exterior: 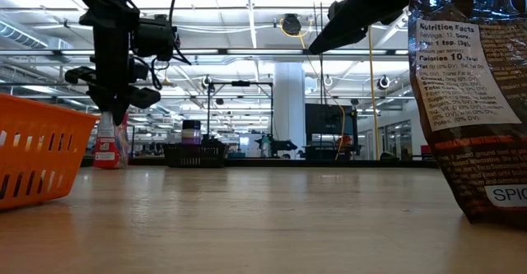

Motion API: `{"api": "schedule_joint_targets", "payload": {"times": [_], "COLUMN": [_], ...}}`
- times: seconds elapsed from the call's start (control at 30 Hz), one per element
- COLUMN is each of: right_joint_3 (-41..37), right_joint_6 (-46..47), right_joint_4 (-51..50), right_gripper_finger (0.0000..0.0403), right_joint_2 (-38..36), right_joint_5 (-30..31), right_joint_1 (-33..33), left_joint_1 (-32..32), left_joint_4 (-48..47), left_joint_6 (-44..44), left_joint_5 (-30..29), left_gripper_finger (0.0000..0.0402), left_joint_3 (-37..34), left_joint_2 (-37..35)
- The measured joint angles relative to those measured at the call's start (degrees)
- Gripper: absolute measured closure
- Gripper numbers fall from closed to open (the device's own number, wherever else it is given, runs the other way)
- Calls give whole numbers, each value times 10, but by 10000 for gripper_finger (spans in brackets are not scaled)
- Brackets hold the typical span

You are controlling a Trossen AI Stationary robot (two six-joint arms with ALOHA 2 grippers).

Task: Pick & Place Kitchen Items
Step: Put the red cereal box into the red bin

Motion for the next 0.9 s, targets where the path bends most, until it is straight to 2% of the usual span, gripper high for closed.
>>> {"api": "schedule_joint_targets", "payload": {"times": [0.2, 0.43, 0.7, 0.9], "right_joint_3": [0, 0, 0, 0], "right_joint_6": [0, -1, 0, 0], "right_joint_4": [0, 0, 0, 0], "right_gripper_finger": [170, 170, 170, 170], "right_joint_2": [0, 0, 0, 0], "right_joint_5": [0, 0, 4, 5], "right_joint_1": [0, -1, -1, -1], "left_joint_1": [-1, -28, -124, -224], "left_joint_4": [-1, -5, 12, 89], "left_joint_6": [24, 58, 113, 156], "left_joint_5": [2, 43, 140, 181], "left_gripper_finger": [339, 339, 339, 339], "left_joint_3": [0, 0, 0, 0], "left_joint_2": [-11, -68, -152, -195]}}
